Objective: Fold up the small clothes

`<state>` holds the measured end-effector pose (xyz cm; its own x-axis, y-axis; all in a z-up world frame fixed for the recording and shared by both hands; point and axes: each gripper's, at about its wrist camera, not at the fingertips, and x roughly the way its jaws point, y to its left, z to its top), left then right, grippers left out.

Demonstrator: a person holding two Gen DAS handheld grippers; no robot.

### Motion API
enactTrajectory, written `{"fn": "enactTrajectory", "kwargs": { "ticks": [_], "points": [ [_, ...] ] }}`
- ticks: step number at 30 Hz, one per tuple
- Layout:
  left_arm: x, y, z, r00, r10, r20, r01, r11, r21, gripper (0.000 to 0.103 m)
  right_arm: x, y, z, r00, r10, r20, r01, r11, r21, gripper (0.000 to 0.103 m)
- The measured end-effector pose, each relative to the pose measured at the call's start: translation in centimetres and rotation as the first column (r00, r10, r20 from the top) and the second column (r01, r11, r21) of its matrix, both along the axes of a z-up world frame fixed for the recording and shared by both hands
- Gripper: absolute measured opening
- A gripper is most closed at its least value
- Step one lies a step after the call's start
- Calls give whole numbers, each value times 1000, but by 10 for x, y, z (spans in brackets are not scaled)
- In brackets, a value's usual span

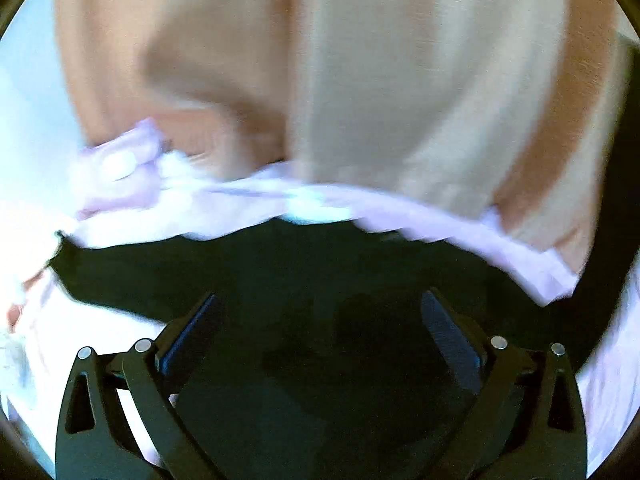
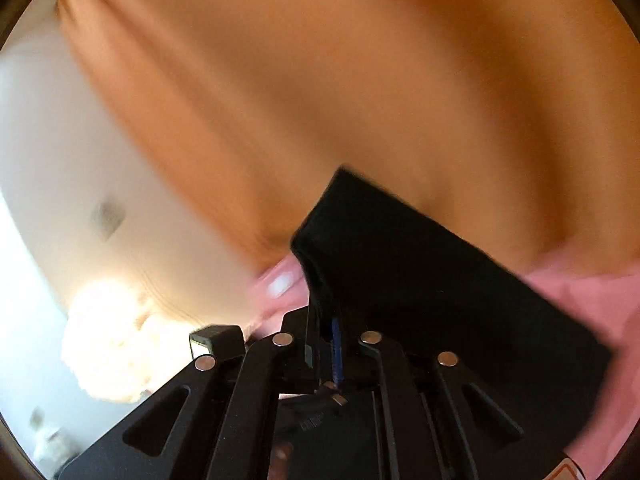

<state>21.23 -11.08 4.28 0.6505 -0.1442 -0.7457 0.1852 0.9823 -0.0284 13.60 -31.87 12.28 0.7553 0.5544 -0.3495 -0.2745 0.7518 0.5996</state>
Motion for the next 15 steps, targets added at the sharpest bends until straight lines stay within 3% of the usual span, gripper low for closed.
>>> {"fn": "enactTrajectory", "kwargs": {
  "ticks": [2,4,5,7,8,11,14,15],
  "points": [
    [4,44,-20,996,33,-80,-34,999,-17,98,28,46,-24,993,54,-104,-59,997,-45,11],
    [9,78,-44,987,71,-146,-80,995,-56,98,22,49,-36,993,31,-111,-39,997,-72,12],
    [12,92,-58,979,101,-179,-116,991,-70,98,13,43,-44,994,-11,-112,-1,995,-103,16],
    [16,114,-79,963,121,-243,-155,980,-127,98,-17,11,-66,976,-156,-150,123,970,-207,38],
    [18,121,-84,957,106,-270,-151,977,-153,98,-30,-1,-76,965,-208,-161,166,956,-242,39],
    [22,119,-100,953,93,-289,-150,972,-183,98,-69,-52,-122,889,-380,-255,281,893,-351,39],
    [29,114,-106,953,83,-291,-139,974,-178,96,-67,-90,-155,820,-433,-374,343,895,-284,39],
    [27,112,-107,952,100,-291,-154,973,-170,94,-68,-96,-164,812,-429,-395,354,901,-252,39]
  ]
}}
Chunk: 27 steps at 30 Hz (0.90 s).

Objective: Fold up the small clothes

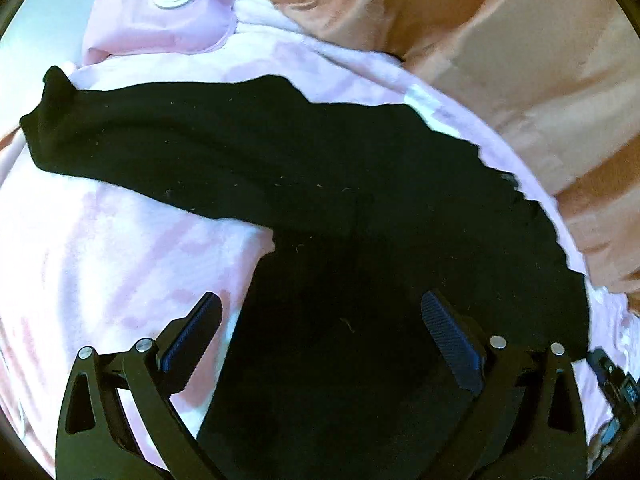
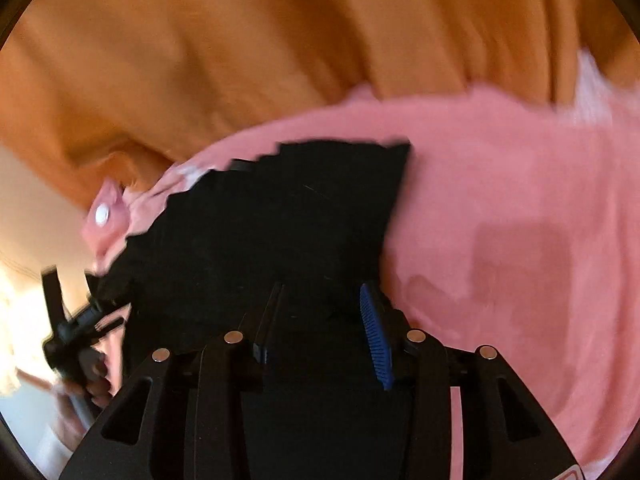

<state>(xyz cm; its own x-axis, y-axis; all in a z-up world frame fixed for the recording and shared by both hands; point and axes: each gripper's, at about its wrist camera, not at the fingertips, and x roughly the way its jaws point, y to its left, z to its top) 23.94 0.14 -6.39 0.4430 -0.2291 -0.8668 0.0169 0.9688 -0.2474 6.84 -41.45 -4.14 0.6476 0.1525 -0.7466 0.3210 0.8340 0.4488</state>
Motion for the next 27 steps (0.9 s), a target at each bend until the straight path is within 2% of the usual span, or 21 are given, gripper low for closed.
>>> {"fn": "enactTrajectory", "kwargs": {
  "ticks": [2,3,6,7,8,9,11,13,15,16,17,18,19,21,24,25,27],
  "points": [
    [3,-2,-4,1000,11,-9,-11,1000,-7,79,4,-7,-14,1000,-14,-18,14,999,35,39],
    [4,-3,-5,1000,19,-13,-19,1000,5,77,5,-5,-19,1000,-10,-23,11,999,40,39],
    [4,-4,0,999,38,22,-39,999,31,57,15,-4,-29,1000,-2,-31,4,998,70,39],
    [5,-6,2,999,32,32,-33,999,34,45,17,-3,-29,1000,4,-20,-3,998,65,33],
    [5,-8,3,999,24,38,-25,999,31,28,18,0,-25,1000,13,-5,-13,999,43,24],
    [5,-8,5,999,24,42,-25,999,35,22,16,2,-20,1000,22,14,-23,999,24,8],
    [5,-7,8,998,31,57,-33,999,35,8,7,4,3,996,18,84,-19,1000,4,8],
    [7,-4,8,998,31,51,-34,999,41,6,1,8,18,993,20,113,-14,999,-52,7],
    [10,0,3,999,40,33,-41,998,53,6,-5,0,13,998,-13,54,22,986,-168,7],
    [11,3,-2,999,41,22,-42,998,47,6,-6,-11,-3,999,-40,-8,38,985,-166,7],
    [11,4,-4,999,42,31,-43,998,41,6,-5,-20,-18,997,-57,-55,49,991,-127,6],
    [11,2,-3,999,35,35,-37,998,52,6,-8,-32,-39,991,-73,-108,69,997,-45,6],
    [11,2,-3,999,36,37,-38,998,53,6,-10,-36,-40,993,-82,-83,80,997,-23,5],
    [10,3,-2,998,48,29,-49,998,33,6,-9,-31,-31,995,-69,-76,65,997,-50,5],
    [6,3,8,998,59,29,-59,998,-20,6,-2,-21,-27,994,-17,-107,7,996,-94,11],
    [2,2,15,998,55,37,-54,997,-48,11,-3,-21,-25,994,-31,-103,21,995,-92,16],
    [-8,-7,32,996,29,86,-22,996,-84,27,1,-25,-18,996,-55,-74,50,996,-71,19]
  ]
}}
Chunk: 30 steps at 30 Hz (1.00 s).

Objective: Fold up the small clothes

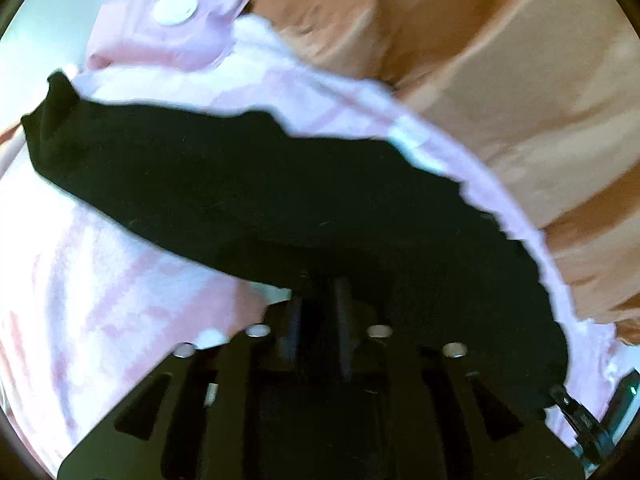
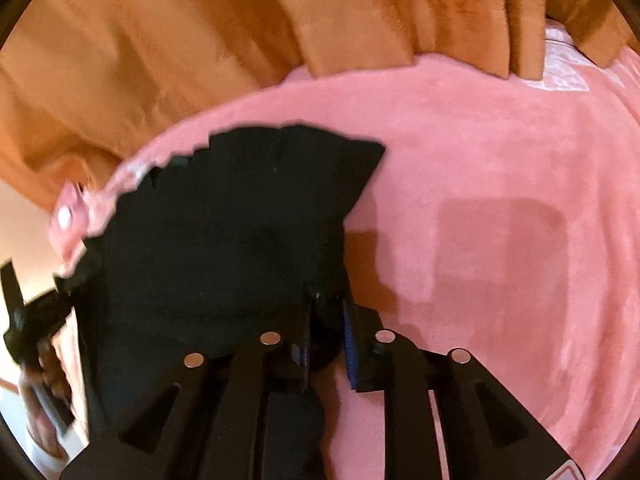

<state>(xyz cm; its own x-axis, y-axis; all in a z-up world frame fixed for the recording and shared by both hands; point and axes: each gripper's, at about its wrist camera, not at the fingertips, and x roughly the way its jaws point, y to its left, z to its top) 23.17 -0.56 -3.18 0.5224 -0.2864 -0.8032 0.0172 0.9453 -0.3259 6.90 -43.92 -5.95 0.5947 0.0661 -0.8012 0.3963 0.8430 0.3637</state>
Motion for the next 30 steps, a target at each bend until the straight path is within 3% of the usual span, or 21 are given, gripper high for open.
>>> {"fn": "enactTrajectory", "kwargs": {
  "ticks": [2,3,4,6,7,8,11,13,15,17,18,20,22,23,24,25,27,29,30],
  "points": [
    [-5,-11,6,999,-32,34,31,999,7,57,4,-6,14,998,-32,58,33,999,-20,36],
    [-5,-18,5,998,-44,38,43,999,21,61,5,-8,22,996,-46,82,49,998,-36,52],
    [-2,-28,-2,998,-53,30,51,997,57,62,7,-12,27,992,-59,108,64,997,-47,59],
    [4,-38,-15,998,-58,-10,58,992,113,62,17,-19,29,990,-66,126,72,997,-40,59],
    [6,-39,-19,999,-33,-28,37,988,149,57,23,-23,26,991,-71,115,75,997,-32,59],
    [5,-38,-14,1000,3,-4,-2,985,170,54,27,-25,22,992,-76,104,79,997,-23,59],
    [-3,-27,24,983,78,166,-109,976,191,65,34,-33,3,994,-87,65,85,996,33,59],
    [-9,-26,39,961,74,265,-139,961,239,66,37,-36,-5,996,-71,46,69,996,57,59],
    [-7,-31,37,971,18,237,-70,974,214,68,43,-37,-13,997,-60,41,57,995,79,60],
    [-1,-44,19,990,-61,131,43,990,137,68,48,-39,-14,996,-61,61,55,994,95,60],
    [3,-54,4,993,-99,63,91,989,116,68,50,-40,-13,996,-60,66,53,993,103,60],
    [8,-68,-16,991,-134,2,132,984,122,68,52,-45,-9,993,-62,105,46,989,142,60],
    [16,-81,-36,991,-129,-40,133,977,166,60,57,-44,-9,991,-45,122,26,988,149,57],
    [15,-80,-35,992,-124,-21,125,975,185,50,63,-40,-9,993,-7,119,-8,992,128,51],
    [16,-83,-32,991,-136,1,133,970,202,36,66,-39,-7,993,16,117,-29,994,106,21],
    [19,-88,-29,986,-168,4,164,967,194,6,69,-34,-3,992,49,118,-58,996,74,7],
    [19,-86,-14,987,-153,50,144,978,148,4,67,-31,14,977,62,206,-82,993,90,6],
    [17,-86,3,981,-152,123,125,971,202,4,64,-28,32,958,76,277,-97,993,64,6],
    [17,-84,6,980,-142,142,108,970,220,4,65,-28,31,959,83,271,-95,995,30,6]
  ]
}}
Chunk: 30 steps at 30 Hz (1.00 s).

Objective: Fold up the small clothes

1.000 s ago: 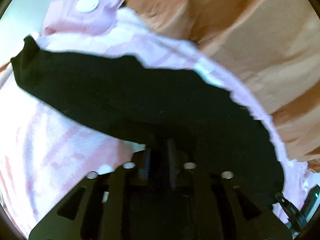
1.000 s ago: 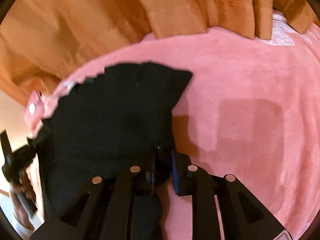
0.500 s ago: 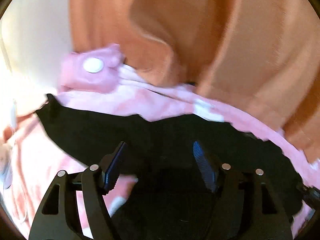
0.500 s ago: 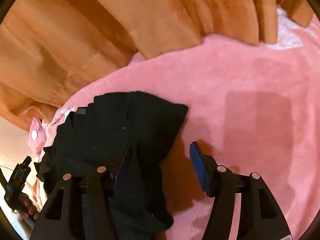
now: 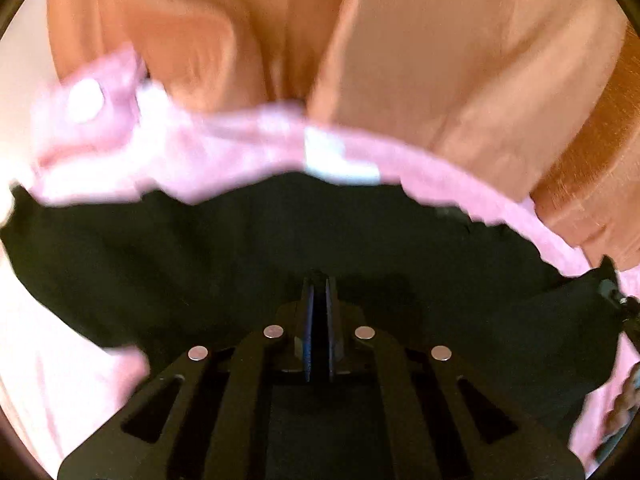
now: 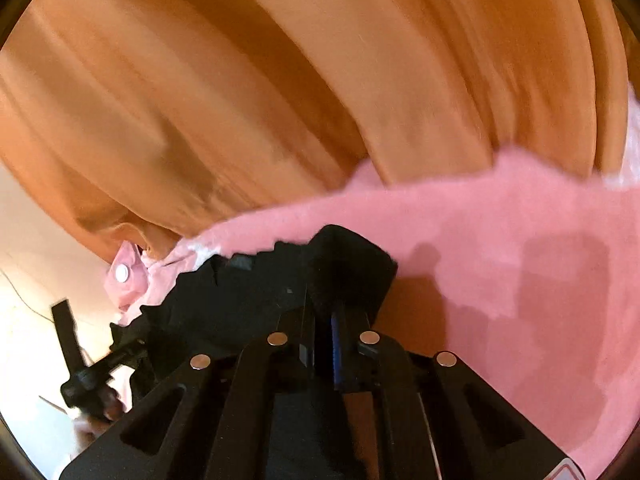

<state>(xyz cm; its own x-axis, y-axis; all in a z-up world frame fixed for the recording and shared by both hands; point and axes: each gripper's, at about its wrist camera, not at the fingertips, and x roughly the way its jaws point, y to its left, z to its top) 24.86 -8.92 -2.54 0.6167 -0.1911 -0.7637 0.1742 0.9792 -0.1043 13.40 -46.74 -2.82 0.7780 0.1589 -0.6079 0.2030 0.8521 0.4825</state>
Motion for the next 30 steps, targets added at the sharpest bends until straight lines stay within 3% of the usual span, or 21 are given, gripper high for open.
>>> {"fn": "enactTrajectory", "kwargs": {
  "ticks": [2,3,4,6,7,8,9,11,13,15,17,18,19,20,22,23,25,27,30],
  "points": [
    [7,10,-8,999,34,-17,-34,999,11,5,7,-3,-21,996,-13,-85,8,998,-58,6],
    [9,14,-18,997,47,-53,-45,999,29,3,12,-7,-43,984,-27,-176,18,998,-53,6],
    [12,19,-35,993,71,-98,-64,996,67,0,7,-11,-53,985,-38,-166,35,999,-20,3],
    [5,23,-37,996,56,-67,-53,997,54,0,1,-18,-43,980,-73,-184,75,997,7,6],
    [3,25,-31,995,46,-85,-43,998,35,0,-4,-18,-33,979,-93,-184,95,995,5,14],
    [1,29,-24,995,47,-92,-49,999,-16,2,-16,-12,-15,983,-114,-144,112,993,-22,17],
    [-4,32,-13,995,53,-88,-59,996,-67,2,-23,-5,-5,987,-102,-127,97,994,-50,17],
    [-14,27,5,998,32,-57,-36,997,-74,2,-35,25,11,991,-10,-131,-7,992,-127,17],
    [-28,14,20,999,-18,-26,17,999,-37,3,-40,54,8,980,97,-174,-125,980,-155,11],
    [-27,1,12,996,-56,-67,58,998,29,14,-38,62,-25,941,96,-325,-163,969,-186,5],
    [-25,-1,-12,990,-50,-135,62,994,87,15,-53,49,-40,947,101,-306,-147,981,-129,1],
    [-30,1,-9,995,-55,-83,63,994,94,16,-57,43,-37,930,113,-349,-155,983,-93,0],
    [-31,-4,-3,995,-58,-85,72,983,170,14,-63,39,-29,924,97,-370,-142,985,-95,3],
    [-33,-6,3,994,-69,-83,82,983,163,13,-67,35,-21,927,71,-368,-123,985,-118,8],
    [-43,-18,26,995,-97,-32,99,993,64,15,-68,27,3,956,48,-290,-95,984,-153,20],
    [-48,-30,35,991,-130,-21,131,991,39,22,-65,21,12,966,37,-255,-78,985,-153,26],
    [-63,-70,48,970,-241,-8,241,970,-42,32,-51,-1,21,982,-19,-189,-8,990,-141,58],
    [-76,-110,45,939,-344,-25,339,934,-113,38,-29,-22,13,983,-46,-178,34,997,-73,59],
    [-92,-171,19,885,-459,-73,446,883,-149,38,8,-46,-18,964,-30,-264,55,994,91,58]
  ]
}}
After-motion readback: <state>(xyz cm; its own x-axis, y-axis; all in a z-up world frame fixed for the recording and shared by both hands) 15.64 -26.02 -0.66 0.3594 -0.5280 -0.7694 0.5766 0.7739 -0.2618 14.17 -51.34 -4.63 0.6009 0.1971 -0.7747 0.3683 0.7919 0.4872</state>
